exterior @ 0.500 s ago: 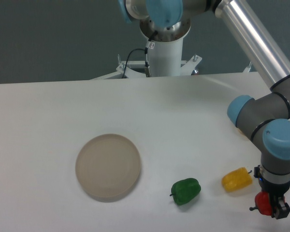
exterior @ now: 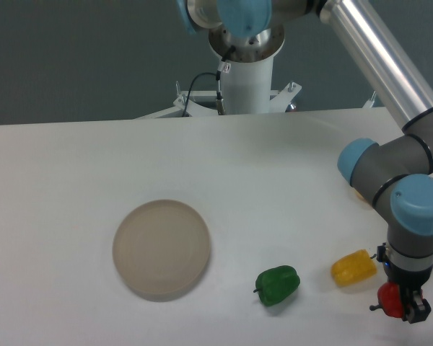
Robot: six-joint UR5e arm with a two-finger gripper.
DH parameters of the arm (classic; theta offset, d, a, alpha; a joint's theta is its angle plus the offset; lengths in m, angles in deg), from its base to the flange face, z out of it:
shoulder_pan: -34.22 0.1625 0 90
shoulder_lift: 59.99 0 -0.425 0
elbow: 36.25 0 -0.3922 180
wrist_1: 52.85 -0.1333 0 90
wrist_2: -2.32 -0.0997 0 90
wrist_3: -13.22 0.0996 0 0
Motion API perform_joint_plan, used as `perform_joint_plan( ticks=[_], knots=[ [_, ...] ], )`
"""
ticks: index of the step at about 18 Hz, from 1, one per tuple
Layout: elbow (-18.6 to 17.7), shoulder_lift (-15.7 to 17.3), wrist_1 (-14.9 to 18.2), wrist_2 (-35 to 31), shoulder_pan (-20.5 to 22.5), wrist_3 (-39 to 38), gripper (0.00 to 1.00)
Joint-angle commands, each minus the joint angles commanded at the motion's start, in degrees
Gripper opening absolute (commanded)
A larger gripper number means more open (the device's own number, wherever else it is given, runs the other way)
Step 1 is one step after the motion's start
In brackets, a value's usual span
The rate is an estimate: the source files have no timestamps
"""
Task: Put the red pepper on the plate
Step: 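Close the gripper on the red pepper beside the yellow pepper, then lift the red pepper and carry it over the beige plate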
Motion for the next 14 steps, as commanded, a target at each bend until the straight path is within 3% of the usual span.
perform_joint_plan(
  ticks=[4, 14],
  knots=[
    [-5.2, 4.7, 1.1, 0.0, -1.4, -1.8, 0.41],
    [-20.6, 17.2, 2.6, 0.6, -10.7, -21.0, 0.41]
  ],
)
